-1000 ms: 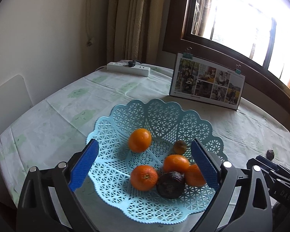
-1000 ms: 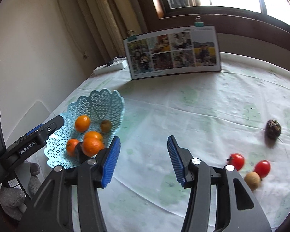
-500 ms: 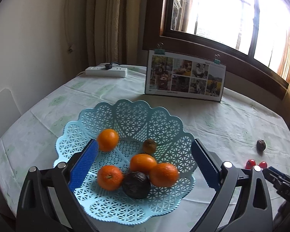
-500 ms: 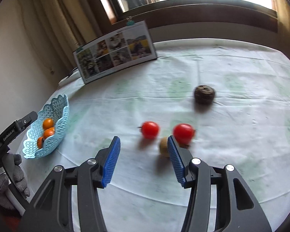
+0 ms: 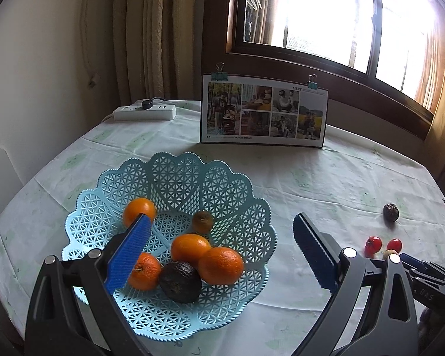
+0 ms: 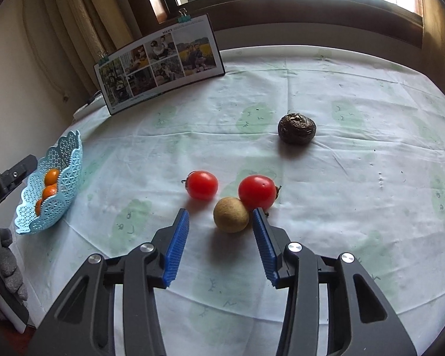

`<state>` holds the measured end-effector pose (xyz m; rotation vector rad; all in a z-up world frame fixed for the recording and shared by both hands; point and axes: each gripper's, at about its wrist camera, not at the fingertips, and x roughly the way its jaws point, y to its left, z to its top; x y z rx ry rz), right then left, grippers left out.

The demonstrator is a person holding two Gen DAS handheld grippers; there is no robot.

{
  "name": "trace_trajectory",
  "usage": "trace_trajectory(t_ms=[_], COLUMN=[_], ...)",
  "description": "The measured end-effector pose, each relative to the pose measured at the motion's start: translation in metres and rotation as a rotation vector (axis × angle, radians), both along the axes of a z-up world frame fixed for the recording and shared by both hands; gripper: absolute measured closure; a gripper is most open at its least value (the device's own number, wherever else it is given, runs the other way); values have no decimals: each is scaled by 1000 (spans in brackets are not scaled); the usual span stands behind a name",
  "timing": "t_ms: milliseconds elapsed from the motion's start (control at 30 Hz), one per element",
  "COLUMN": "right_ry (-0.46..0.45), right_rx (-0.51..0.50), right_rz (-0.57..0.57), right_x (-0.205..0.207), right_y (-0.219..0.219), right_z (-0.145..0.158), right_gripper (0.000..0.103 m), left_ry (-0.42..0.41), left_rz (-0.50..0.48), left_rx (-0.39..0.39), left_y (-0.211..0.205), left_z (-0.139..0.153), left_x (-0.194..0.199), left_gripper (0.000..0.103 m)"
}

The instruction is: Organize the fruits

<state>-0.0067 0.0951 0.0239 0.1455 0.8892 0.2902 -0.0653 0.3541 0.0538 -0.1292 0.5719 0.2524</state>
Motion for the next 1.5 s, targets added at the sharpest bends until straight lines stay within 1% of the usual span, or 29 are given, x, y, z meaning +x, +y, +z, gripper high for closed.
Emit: trace_trajectory(t_ms=[167, 200, 233, 400, 633, 767, 1067, 1167, 1233, 1300, 1500], right_ry=[17, 17, 15, 10, 4, -1, -3, 0, 4, 9, 13], right_rx=[-42, -49, -49, -25, 0, 17, 69, 86, 96, 104, 113], right_rz=[2, -1, 2, 1, -65, -89, -83, -80, -81, -81, -76], right_x=[12, 12, 12, 5, 2, 3, 4, 4, 5, 5, 6], right_y=[4, 4, 3, -7, -40, -55, -65, -67, -68, -69, -70], right_z=[-8, -9, -8, -5, -4, -5, -7, -8, -8, -10, -11], right_gripper=[70, 74, 76, 76, 76, 76, 76, 76, 76, 76, 76], left_ry=[5, 6, 7, 21, 40, 57, 118, 132, 151, 174, 245], left_rz=[-16, -21, -30, -73, -189, -254, -380, -419, -443, -454, -485], left_rx=[3, 5, 10, 27, 71, 76, 89, 108, 113, 108, 37], left_y=[-6, -8, -11, -29, -76, -99, -146, -161, -168, -173, -175], left_z=[0, 0, 0, -3, -8, -13, -31, -37, -42, -48, -65], left_x=[3, 4, 4, 10, 24, 35, 63, 70, 77, 83, 98], left_gripper=[5, 5, 5, 5, 5, 5, 5, 11, 18, 23, 38])
